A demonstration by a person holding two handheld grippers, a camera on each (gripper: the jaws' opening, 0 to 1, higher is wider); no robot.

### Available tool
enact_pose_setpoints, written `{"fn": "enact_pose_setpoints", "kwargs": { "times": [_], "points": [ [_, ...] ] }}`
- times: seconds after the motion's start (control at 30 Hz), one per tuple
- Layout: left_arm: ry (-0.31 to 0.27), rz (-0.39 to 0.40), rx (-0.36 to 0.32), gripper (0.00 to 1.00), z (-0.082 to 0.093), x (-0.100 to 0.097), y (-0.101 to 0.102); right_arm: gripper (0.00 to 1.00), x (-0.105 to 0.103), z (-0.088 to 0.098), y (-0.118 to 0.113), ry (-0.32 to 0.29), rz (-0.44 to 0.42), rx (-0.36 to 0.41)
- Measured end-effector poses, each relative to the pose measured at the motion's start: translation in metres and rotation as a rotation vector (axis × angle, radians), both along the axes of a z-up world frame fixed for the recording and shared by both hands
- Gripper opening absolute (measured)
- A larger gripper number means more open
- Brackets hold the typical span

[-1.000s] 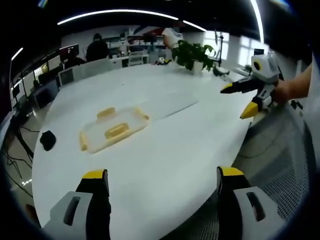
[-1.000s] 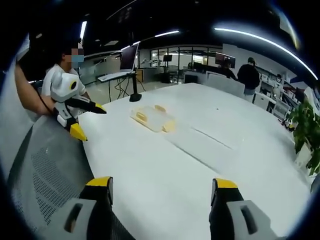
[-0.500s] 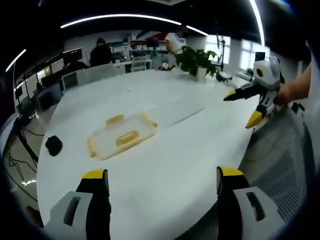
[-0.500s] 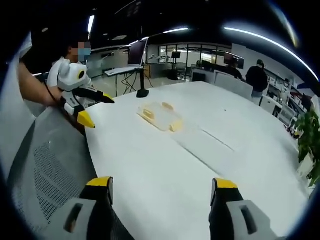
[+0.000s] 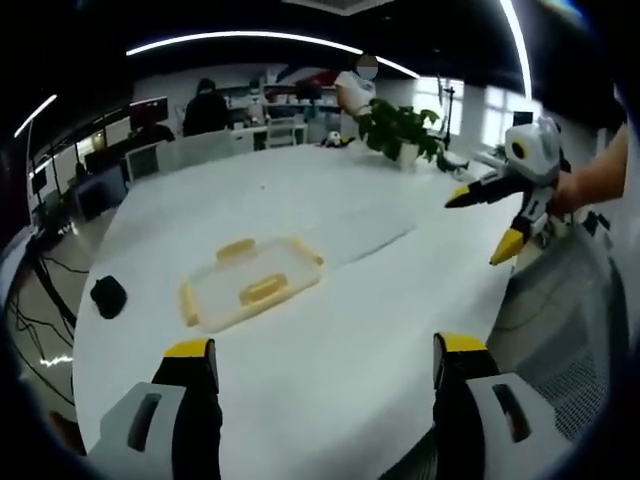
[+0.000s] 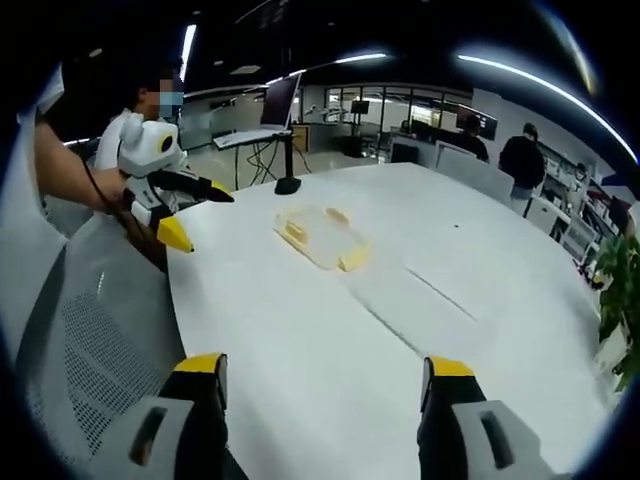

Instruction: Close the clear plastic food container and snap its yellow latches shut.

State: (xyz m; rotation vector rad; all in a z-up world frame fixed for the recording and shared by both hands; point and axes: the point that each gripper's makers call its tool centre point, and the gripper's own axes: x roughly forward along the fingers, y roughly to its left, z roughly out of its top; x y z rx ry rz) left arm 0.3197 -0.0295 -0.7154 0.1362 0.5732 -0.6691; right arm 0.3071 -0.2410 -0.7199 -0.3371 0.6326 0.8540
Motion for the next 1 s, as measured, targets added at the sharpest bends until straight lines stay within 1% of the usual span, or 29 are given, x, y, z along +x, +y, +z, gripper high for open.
{"fn": "enact_pose_setpoints", "kwargs": {
  "times": [0.33, 0.5, 0.7, 0.77, 0.87, 1.0],
  "points": [
    [-0.004, -0.019, 0.018, 0.86, 0.001, 0.008, 0.004, 0.78, 0.007, -0.002, 0.008, 0.003, 0.015, -0.002],
    [-0.002, -0.022, 0.014, 0.86, 0.001, 0.012, 0.004, 0.78, 0.009, -0.004, 0.012, 0.01, 0.029, -0.01],
    [0.001, -0.044, 0.027, 0.86, 0.0, 0.015, 0.002, 0.76, 0.011, -0.006, 0.014, 0.004, 0.053, -0.02],
    [0.001, -0.048, 0.029, 0.86, 0.001, 0.016, 0.002, 0.76, 0.011, -0.008, 0.015, 0.018, 0.056, -0.019],
    [-0.002, -0.051, 0.029, 0.86, 0.002, 0.021, 0.004, 0.76, 0.014, -0.01, 0.016, 0.02, 0.06, -0.023],
    [-0.001, -0.059, 0.035, 0.86, 0.002, 0.025, 0.006, 0.72, 0.015, -0.011, 0.019, 0.018, 0.076, -0.03]
  ]
}}
